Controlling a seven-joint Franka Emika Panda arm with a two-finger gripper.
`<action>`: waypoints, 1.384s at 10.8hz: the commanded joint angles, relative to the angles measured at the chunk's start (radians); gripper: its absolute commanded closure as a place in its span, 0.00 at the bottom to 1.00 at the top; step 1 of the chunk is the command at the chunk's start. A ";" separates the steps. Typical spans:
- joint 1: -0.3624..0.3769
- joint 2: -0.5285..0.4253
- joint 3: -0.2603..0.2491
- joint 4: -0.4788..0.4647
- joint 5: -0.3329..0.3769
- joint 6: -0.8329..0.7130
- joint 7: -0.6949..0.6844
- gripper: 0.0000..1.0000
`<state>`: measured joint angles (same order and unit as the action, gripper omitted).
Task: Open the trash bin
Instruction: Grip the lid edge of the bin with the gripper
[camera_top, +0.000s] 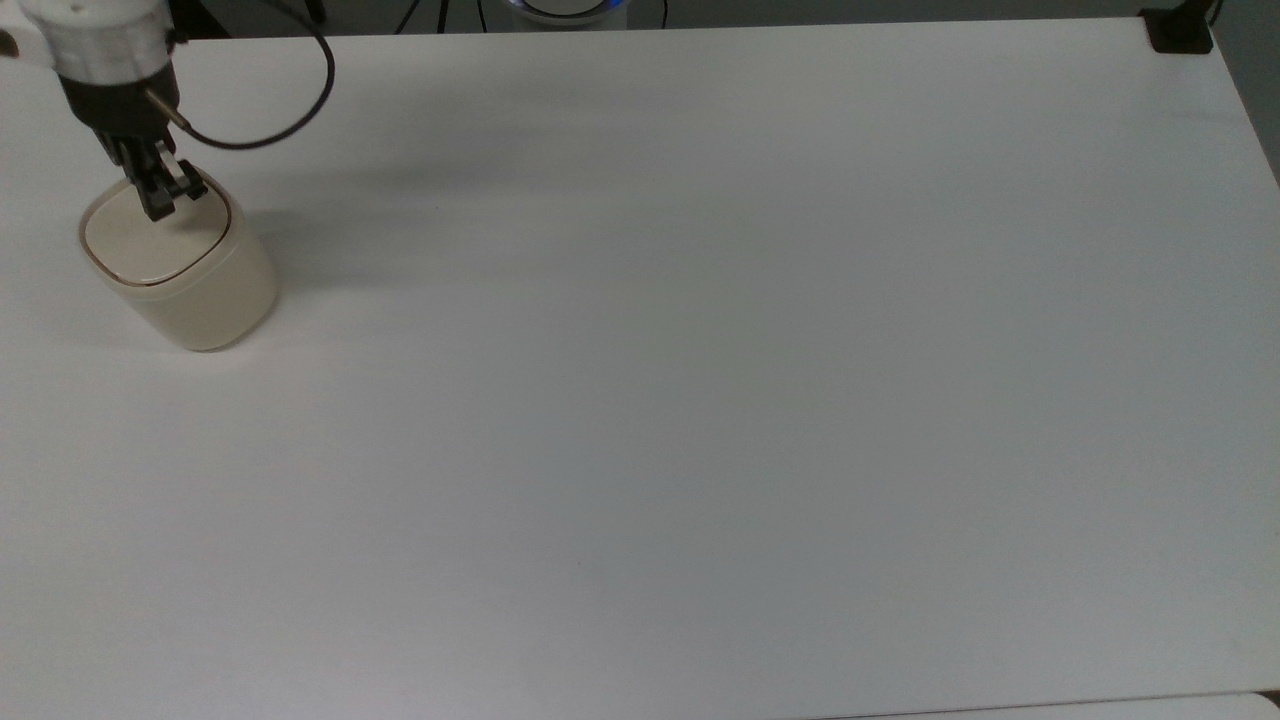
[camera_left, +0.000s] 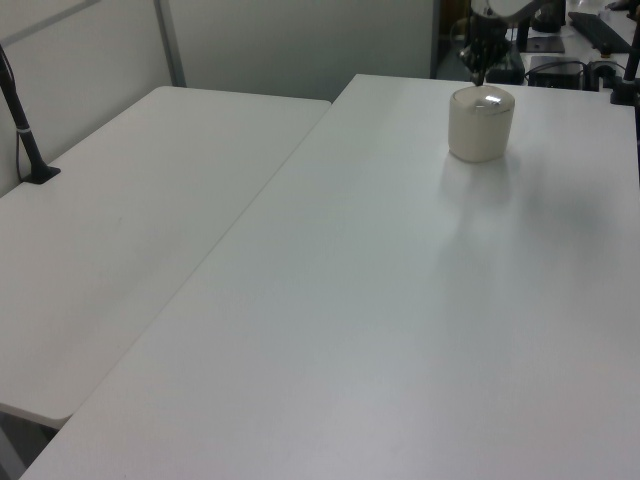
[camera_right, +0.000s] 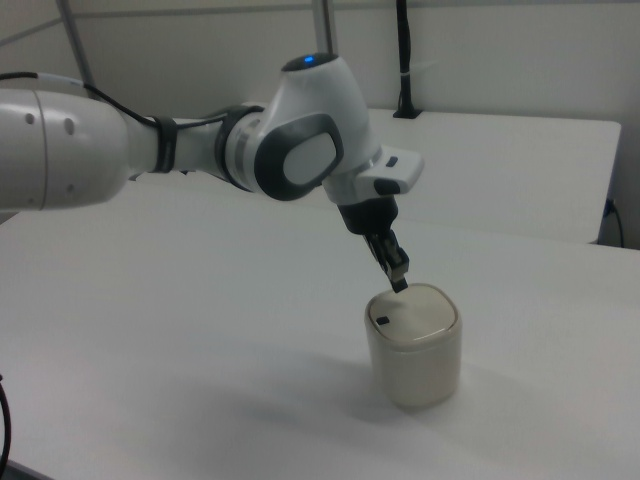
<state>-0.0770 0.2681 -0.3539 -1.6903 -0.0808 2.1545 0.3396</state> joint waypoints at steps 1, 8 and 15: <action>0.016 0.013 -0.014 -0.035 0.016 0.024 -0.025 1.00; 0.016 0.034 -0.014 -0.083 0.016 0.067 -0.040 1.00; 0.016 0.037 -0.014 -0.124 0.015 0.126 -0.042 1.00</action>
<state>-0.0750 0.2926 -0.3543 -1.7301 -0.0810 2.1953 0.3192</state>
